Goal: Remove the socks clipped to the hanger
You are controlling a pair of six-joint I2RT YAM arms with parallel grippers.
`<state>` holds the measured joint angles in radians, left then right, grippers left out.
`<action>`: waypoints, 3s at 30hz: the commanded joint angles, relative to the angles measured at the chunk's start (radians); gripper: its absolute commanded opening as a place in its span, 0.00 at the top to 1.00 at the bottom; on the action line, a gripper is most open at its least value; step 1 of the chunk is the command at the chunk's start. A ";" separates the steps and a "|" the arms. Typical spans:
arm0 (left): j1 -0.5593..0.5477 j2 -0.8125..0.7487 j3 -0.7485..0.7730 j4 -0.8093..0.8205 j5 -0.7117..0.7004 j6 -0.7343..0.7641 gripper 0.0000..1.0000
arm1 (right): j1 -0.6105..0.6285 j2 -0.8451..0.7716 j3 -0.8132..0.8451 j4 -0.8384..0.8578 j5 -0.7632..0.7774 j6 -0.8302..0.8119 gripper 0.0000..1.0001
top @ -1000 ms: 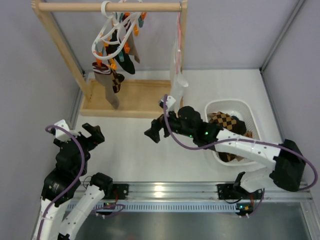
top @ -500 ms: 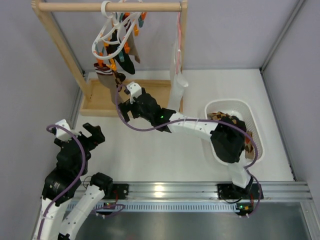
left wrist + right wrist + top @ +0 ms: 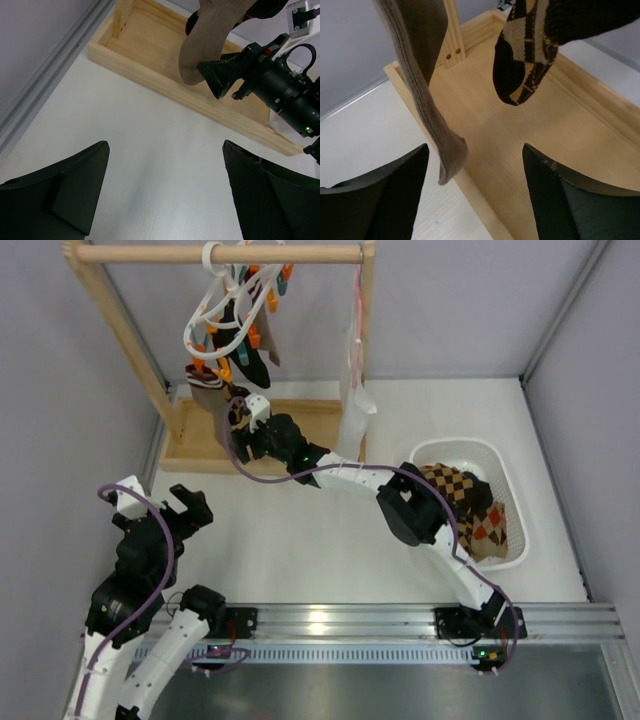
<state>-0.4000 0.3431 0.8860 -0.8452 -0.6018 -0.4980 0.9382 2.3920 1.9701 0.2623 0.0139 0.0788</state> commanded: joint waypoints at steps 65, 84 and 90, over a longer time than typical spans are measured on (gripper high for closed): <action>0.007 0.807 0.659 0.552 0.565 -0.016 0.03 | -0.070 -1.228 -1.211 0.224 -0.474 0.111 1.00; 0.133 0.991 0.772 0.636 0.757 -0.108 0.25 | -0.072 -1.163 -1.159 0.239 -0.535 0.130 1.00; 0.135 1.025 0.808 0.666 0.795 -0.129 0.42 | -0.072 -1.165 -1.163 0.249 -0.543 0.133 1.00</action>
<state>-0.2699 1.3643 1.6394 -0.2794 0.1532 -0.6052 0.8783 1.2285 0.7628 0.4850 -0.4896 0.2115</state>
